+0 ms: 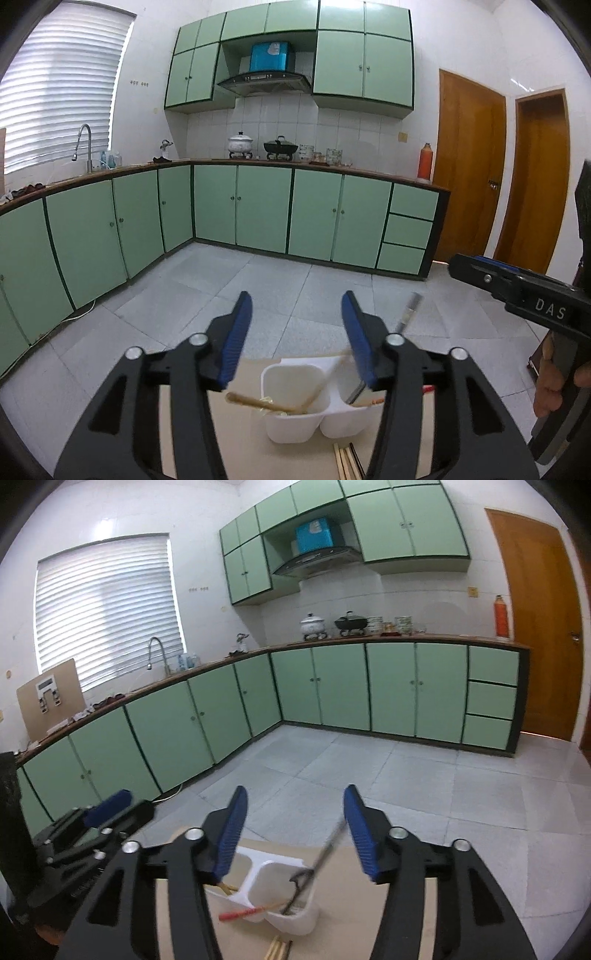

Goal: Organize utensils
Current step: 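Carry both held chopsticks over the white holder, lower them in and open both tools, then withdraw both open tools from the holder back over the remaining chopsticks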

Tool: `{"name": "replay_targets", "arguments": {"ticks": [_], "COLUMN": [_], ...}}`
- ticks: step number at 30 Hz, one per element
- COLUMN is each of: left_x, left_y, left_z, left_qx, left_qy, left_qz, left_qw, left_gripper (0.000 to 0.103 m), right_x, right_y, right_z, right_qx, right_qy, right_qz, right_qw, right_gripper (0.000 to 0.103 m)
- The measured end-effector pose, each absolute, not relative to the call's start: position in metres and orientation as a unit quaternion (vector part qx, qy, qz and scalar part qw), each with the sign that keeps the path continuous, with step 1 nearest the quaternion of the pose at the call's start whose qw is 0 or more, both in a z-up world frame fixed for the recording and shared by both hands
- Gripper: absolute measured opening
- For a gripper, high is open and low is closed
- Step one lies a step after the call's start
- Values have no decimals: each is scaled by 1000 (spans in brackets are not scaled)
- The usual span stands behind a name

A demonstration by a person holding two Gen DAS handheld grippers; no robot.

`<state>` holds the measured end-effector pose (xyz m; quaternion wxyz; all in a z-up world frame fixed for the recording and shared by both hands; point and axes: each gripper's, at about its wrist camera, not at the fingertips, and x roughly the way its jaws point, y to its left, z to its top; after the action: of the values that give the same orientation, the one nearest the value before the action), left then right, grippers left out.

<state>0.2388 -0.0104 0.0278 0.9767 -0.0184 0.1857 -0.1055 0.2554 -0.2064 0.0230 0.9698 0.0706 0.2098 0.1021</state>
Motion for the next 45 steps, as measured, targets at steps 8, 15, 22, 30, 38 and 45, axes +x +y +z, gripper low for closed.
{"name": "replay_targets", "arguments": {"ticks": [8,15,22,30,38,45], "left_x": [182,134,105,77,62,58], "left_y": [-3,4,12,8,11,14], "left_z": [17,-23,-65,-107,-130,-144], "left_qx": [-18,-17,-2,47,32,18], "left_qy": [176,214,259,289,321,342], "left_qz": [-103,-104,-100,-98,-97,-93], "left_qw": [979,971,961,951,942,935], "left_gripper": [76,82,82,85,85,85], "right_x": [193,148,111,78,52,40], "right_y": [-216,-213,-202,-195,-181,-165], "right_z": [2,-40,-94,-144,-177,-201], "right_qx": [72,86,83,82,30,13], "right_qy": [194,218,258,300,333,374], "right_qz": [72,62,46,40,43,84], "right_qw": [976,970,962,949,942,924], "right_gripper": [90,97,97,97,75,38]}}
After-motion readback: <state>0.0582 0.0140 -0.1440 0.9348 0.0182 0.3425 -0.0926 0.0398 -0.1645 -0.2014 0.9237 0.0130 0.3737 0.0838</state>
